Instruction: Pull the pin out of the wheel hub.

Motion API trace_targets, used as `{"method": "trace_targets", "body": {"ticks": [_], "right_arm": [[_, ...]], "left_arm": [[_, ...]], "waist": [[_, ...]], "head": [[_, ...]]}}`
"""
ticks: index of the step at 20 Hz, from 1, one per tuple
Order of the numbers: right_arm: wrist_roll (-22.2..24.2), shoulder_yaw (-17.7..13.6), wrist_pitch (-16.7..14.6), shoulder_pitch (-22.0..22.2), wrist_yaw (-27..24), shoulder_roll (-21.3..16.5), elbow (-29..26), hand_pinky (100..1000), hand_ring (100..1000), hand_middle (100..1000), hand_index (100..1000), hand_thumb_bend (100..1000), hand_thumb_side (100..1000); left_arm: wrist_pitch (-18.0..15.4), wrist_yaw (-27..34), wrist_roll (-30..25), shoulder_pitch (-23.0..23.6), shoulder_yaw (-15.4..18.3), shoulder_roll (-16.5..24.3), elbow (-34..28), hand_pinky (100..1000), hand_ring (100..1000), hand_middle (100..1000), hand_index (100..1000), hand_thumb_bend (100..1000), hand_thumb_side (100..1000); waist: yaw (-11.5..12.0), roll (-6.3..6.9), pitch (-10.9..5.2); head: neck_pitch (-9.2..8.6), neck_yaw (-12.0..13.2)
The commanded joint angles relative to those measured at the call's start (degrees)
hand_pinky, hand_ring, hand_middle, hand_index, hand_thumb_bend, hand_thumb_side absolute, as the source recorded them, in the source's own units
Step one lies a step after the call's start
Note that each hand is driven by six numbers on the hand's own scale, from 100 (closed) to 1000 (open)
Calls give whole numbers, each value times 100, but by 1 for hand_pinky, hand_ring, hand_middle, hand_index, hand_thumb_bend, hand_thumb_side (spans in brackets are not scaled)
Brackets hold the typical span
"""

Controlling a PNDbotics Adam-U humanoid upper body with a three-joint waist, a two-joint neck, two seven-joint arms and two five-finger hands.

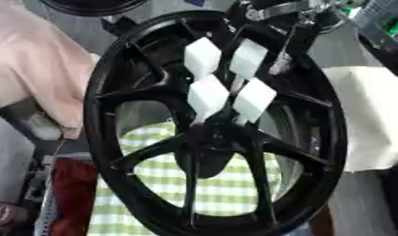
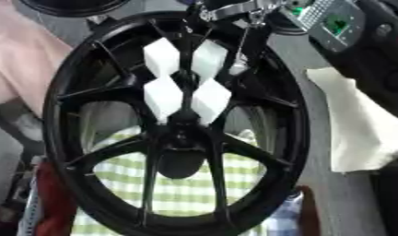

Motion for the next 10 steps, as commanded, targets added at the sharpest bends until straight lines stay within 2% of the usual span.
{"method": "trace_targets", "body": {"ticks": [1, 10], "right_arm": [[880, -60, -911, -124, 27, -86, 17, 913, 871, 718, 743, 471, 100], [880, -48, -939, -129, 39, -60, 80, 909, 854, 661, 700, 429, 100]], "left_arm": [[-14, 35, -17, -106, 66, 174, -71, 842, 732, 875, 900, 406, 906], [-18, 45, -12, -109, 71, 173, -69, 843, 731, 872, 900, 405, 906]], "waist": [[5, 40, -85], [6, 45, -88]], "head": [[37, -8], [48, -16]]}}
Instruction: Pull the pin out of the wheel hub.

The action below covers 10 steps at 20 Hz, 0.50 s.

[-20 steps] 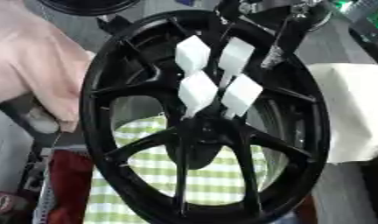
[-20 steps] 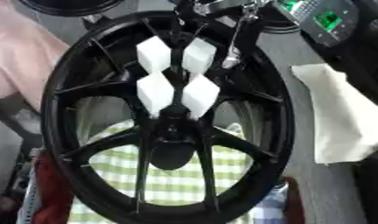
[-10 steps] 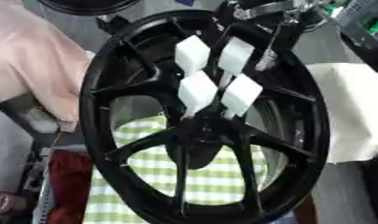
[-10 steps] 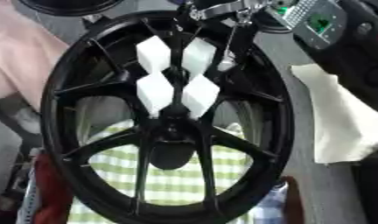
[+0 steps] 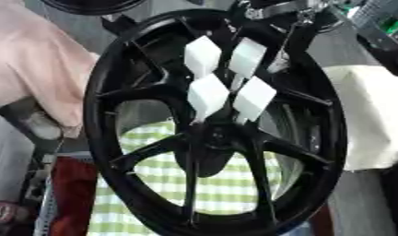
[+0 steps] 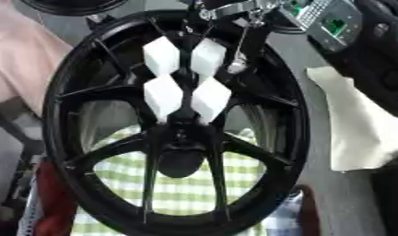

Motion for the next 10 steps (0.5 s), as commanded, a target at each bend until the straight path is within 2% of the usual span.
{"method": "trace_targets", "body": {"ticks": [1, 7, 10], "right_arm": [[893, -51, -925, -131, 4, -64, 12, 909, 853, 654, 694, 421, 100], [893, -65, -857, -155, -89, -48, 23, 903, 833, 561, 620, 357, 100], [893, -91, -802, -166, -161, -42, 14, 897, 815, 497, 562, 292, 124]], "left_arm": [[-19, 39, -10, -110, 72, 174, -69, 843, 731, 872, 900, 405, 906], [-20, 41, -3, -108, 76, 178, -70, 843, 731, 872, 900, 406, 906], [-23, 44, 3, -107, 82, 179, -70, 844, 732, 872, 900, 406, 906]], "waist": [[5, 45, -89], [-1, 44, -99], [-3, 43, -105]], "head": [[11, -15], [24, -9], [26, -8]]}}
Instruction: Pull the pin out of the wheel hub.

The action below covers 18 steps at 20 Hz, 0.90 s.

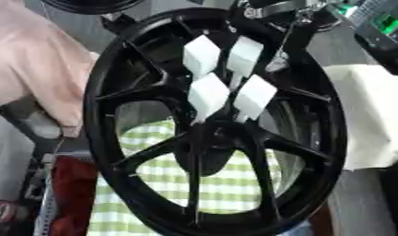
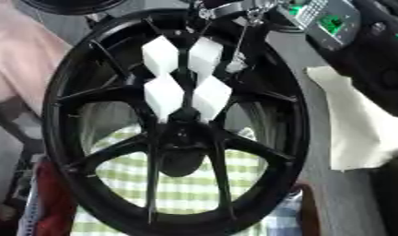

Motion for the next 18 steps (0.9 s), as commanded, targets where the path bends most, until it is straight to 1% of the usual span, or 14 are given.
{"method": "trace_targets", "body": {"ticks": [1, 5, 8, 12, 18], "right_arm": [[863, -100, -814, -148, -120, -79, -24, 895, 809, 479, 549, 282, 133], [863, -141, -728, -168, -218, -71, -25, 889, 789, 430, 507, 286, 132], [863, -175, -682, -189, -280, -62, -36, 884, 774, 408, 484, 321, 109], [863, -207, -628, -233, -342, -48, -41, 880, 761, 387, 460, 415, 100], [863, -289, -500, -333, -503, 6, -6, 874, 747, 364, 435, 400, 100]], "left_arm": [[-24, 42, 4, -103, 83, 178, -70, 844, 731, 872, 900, 407, 906], [-27, 45, 10, -99, 90, 183, -70, 844, 731, 872, 900, 407, 906], [-28, 45, 13, -98, 92, 186, -71, 844, 731, 872, 900, 408, 906], [-30, 46, 22, -96, 99, 193, -71, 844, 731, 872, 900, 407, 906], [-32, 48, 31, -86, 103, 204, -71, 845, 731, 872, 900, 408, 906]], "waist": [[-1, 43, -106], [0, 41, -107], [-3, 39, -108], [-9, 38, -113], [-17, 32, -122]], "head": [[24, -7], [29, -8], [35, -4], [41, -7], [36, -13]]}}
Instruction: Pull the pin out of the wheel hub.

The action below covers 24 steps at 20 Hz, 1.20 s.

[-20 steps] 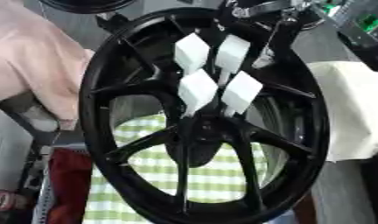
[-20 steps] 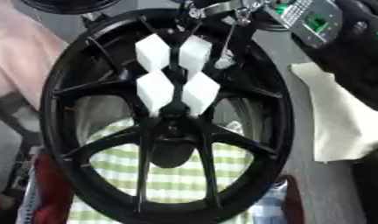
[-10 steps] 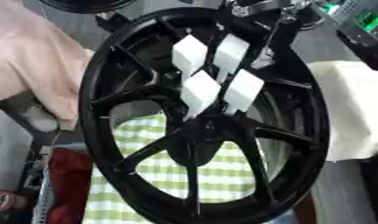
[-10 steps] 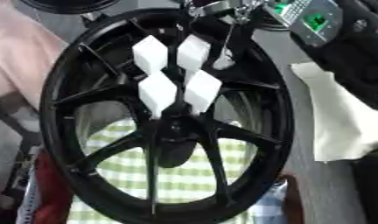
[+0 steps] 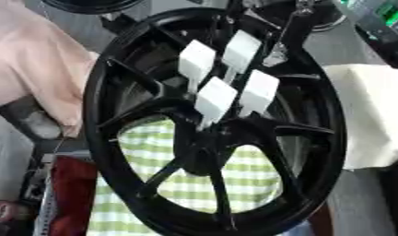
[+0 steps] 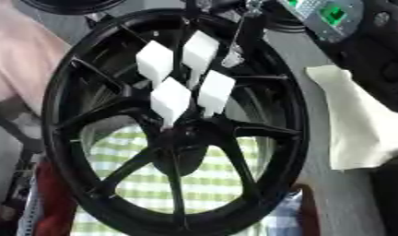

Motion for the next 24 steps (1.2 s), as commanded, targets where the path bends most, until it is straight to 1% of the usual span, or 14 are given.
{"method": "trace_targets", "body": {"ticks": [1, 8, 14, 17, 19, 20, 21, 24], "right_arm": [[708, -149, -632, -162, -127, -74, 1, 873, 745, 361, 433, 399, 100], [708, -270, -497, -348, -273, -4, 94, 875, 741, 355, 424, 393, 100], [708, -481, -413, -458, -350, -100, 94, 876, 741, 353, 421, 389, 100], [708, -690, -343, -487, -388, -189, 79, 878, 744, 354, 422, 388, 100], [708, -898, -275, -476, -421, -280, 60, 880, 747, 354, 423, 387, 100], [704, -1021, -233, -456, -442, -335, 50, 881, 748, 355, 423, 364, 100], [673, -1164, -179, -423, -460, -406, 48, 882, 749, 353, 423, 386, 100], [403, -1632, -9, -213, -483, -689, 74, 883, 751, 352, 423, 383, 100]], "left_arm": [[-12, 12, 9, -85, 101, 207, -71, 845, 731, 872, 900, 408, 906], [-14, 5, 15, -67, 110, 230, -68, 845, 731, 872, 901, 409, 905], [-16, -7, 30, -26, 126, 274, -59, 845, 731, 871, 900, 410, 905], [-20, -9, 43, -1, 139, 295, -51, 845, 730, 871, 900, 411, 904], [-25, -12, 53, 19, 151, 311, -46, 845, 730, 871, 900, 411, 904], [-29, -13, 60, 28, 159, 317, -45, 846, 730, 871, 900, 414, 907], [-35, -13, 68, 39, 168, 326, -43, 845, 730, 870, 900, 412, 903], [-54, -13, 97, 78, 201, 351, -41, 846, 730, 870, 900, 412, 903]], "waist": [[-11, 34, -122], [-39, 12, -140], [-88, -24, -172], [-119, -33, -189], [-140, -30, -198], [-150, -27, -201], [-161, -23, -204], [-190, -11, -207]], "head": [[32, -14], [50, 7], [76, 56], [84, 95], [85, 118], [85, 128], [83, 142], [71, 181]]}}
